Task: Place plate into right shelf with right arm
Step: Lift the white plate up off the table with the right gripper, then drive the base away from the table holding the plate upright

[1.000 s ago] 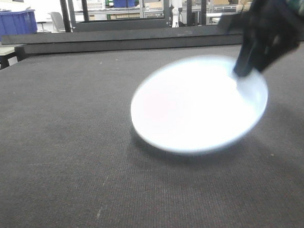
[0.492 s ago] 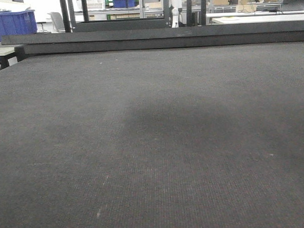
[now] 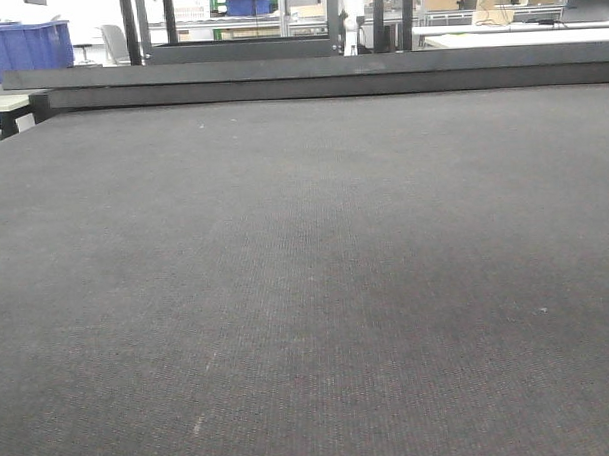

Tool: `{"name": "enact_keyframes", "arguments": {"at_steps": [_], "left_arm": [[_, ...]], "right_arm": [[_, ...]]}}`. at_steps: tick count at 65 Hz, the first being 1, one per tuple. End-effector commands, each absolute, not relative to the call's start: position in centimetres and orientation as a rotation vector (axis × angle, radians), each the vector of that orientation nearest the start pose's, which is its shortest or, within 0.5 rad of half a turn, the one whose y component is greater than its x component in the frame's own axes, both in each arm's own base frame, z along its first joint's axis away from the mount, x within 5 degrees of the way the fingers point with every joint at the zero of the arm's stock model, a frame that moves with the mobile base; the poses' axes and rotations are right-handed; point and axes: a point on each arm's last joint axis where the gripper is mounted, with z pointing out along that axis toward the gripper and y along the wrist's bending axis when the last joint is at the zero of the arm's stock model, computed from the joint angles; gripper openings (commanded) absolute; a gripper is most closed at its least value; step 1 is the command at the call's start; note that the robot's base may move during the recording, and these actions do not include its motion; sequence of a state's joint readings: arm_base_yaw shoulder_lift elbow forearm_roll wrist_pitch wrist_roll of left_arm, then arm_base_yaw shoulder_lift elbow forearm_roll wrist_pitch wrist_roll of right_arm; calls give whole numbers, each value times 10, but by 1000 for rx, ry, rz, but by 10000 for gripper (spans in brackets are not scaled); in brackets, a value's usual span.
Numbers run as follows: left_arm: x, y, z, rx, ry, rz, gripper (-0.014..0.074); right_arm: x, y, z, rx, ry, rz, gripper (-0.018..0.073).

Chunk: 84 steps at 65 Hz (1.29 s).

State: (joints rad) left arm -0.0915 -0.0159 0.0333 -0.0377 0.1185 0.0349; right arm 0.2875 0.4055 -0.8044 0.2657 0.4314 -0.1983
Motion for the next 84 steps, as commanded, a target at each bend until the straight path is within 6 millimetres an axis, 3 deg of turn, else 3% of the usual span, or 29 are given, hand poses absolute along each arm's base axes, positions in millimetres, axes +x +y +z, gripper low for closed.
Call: {"name": "enact_keyframes", "arguments": {"at_steps": [1, 15, 84], "left_arm": [[56, -5, 197, 62, 1536, -81, -47], [56, -5, 197, 62, 1536, -81, -47], [56, -5, 197, 62, 1536, -81, -47]], "right_arm": [[35, 17, 425, -199, 1275, 340, 57], [17, 10, 409, -172, 1184, 336, 57], [19, 10, 406, -172, 1192, 336, 57]]}}
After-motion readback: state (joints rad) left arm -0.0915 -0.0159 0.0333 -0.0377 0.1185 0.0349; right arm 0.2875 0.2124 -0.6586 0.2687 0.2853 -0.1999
